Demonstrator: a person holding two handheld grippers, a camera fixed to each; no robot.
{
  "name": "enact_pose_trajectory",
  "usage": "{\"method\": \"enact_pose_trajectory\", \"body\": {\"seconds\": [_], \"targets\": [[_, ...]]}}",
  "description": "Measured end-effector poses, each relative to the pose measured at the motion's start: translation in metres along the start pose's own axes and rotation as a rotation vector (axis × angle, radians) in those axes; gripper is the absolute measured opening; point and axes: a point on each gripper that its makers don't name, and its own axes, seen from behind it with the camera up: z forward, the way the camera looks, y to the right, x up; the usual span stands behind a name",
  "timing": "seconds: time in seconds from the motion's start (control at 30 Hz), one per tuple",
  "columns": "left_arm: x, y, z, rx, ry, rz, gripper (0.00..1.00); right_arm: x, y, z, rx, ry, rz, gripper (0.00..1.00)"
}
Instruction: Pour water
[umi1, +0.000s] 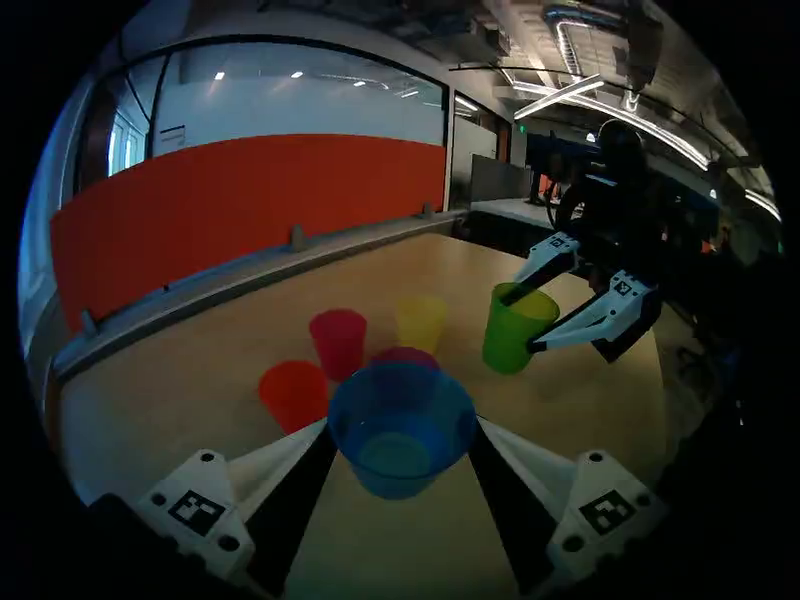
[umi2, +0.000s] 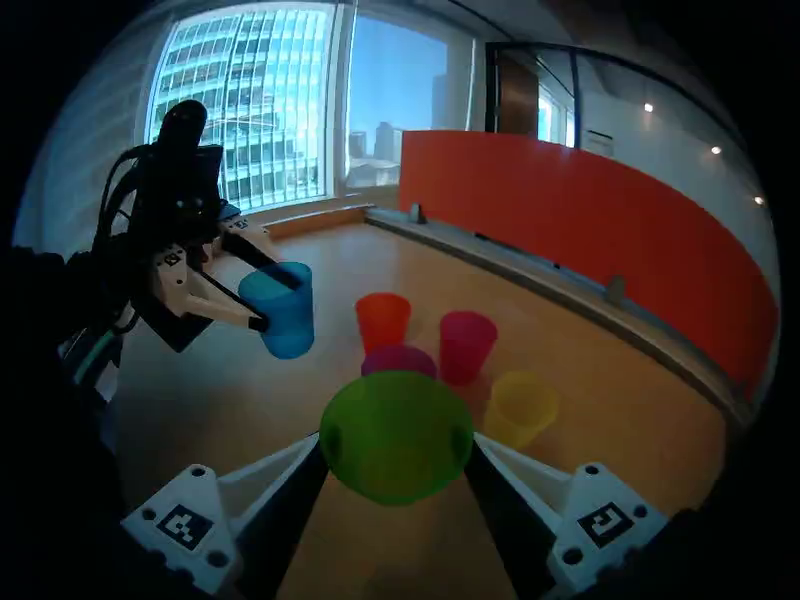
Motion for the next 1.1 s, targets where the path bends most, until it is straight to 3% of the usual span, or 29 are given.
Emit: {"method": "enact_pose_trajectory", "body": {"seconds": [0.2, 0.57, 1.1], "targets": [[0.014, 0.001, -0.013, 0.012, 0.041, -0.015, 0.87, 0.021, -0.006, -0.011, -0.009, 0.05, -0.008, 0.91], [0.038, 0.006, -0.03, 0.033, 0.113, 0.005, 0.87, 0.052, -0.01, -0.023, -0.026, 0.157, -0.001, 0.91], [0.062, 0.006, -0.038, 0.044, 0.23, -0.022, 0.87, 0.088, -0.003, -0.032, -0.063, 0.297, 0.008, 0.91]]}}
